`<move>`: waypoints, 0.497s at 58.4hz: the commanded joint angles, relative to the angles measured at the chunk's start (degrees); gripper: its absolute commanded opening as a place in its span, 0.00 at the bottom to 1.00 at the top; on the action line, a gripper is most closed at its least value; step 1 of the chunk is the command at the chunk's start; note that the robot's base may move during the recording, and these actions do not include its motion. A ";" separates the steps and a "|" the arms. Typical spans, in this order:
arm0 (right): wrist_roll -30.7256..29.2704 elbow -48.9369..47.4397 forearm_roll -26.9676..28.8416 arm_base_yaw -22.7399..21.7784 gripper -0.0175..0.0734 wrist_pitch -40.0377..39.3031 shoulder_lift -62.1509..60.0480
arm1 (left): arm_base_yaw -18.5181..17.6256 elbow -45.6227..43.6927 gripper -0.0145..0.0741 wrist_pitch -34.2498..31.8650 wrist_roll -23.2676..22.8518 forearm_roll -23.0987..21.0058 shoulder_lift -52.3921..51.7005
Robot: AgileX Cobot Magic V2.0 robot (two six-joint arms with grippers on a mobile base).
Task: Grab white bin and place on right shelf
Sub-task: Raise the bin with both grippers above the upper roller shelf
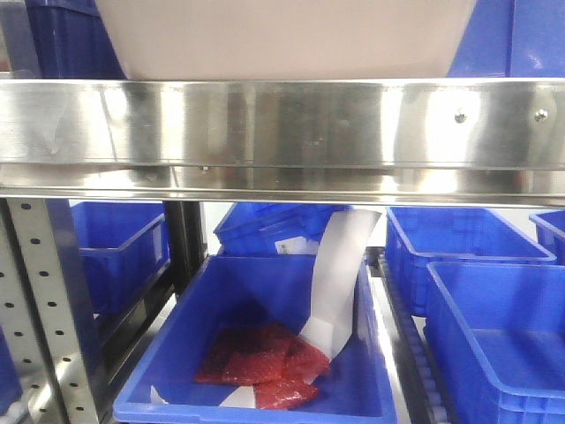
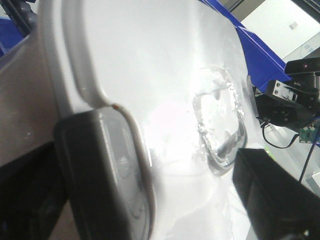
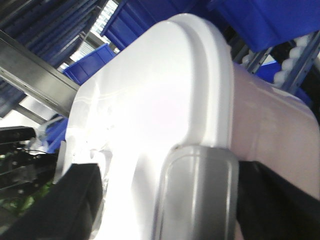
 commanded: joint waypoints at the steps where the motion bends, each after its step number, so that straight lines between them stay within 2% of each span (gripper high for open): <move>1: -1.52 -2.84 3.66 0.52 0.89 0.80 -2.09 | -0.73 -1.93 0.80 -0.48 0.56 -6.86 -2.63; 7: -1.52 -3.65 0.14 0.52 0.89 -2.67 -2.09 | -0.73 -2.07 0.80 -2.71 0.55 -4.97 -2.63; 19: -1.52 -6.27 -11.54 0.52 0.89 -10.53 -2.09 | -0.73 -2.11 0.80 -6.81 0.55 6.25 -2.63; 29: -1.52 -8.73 -17.55 0.52 0.89 -15.08 -2.09 | -0.73 -2.33 0.80 -9.14 0.55 12.58 -2.63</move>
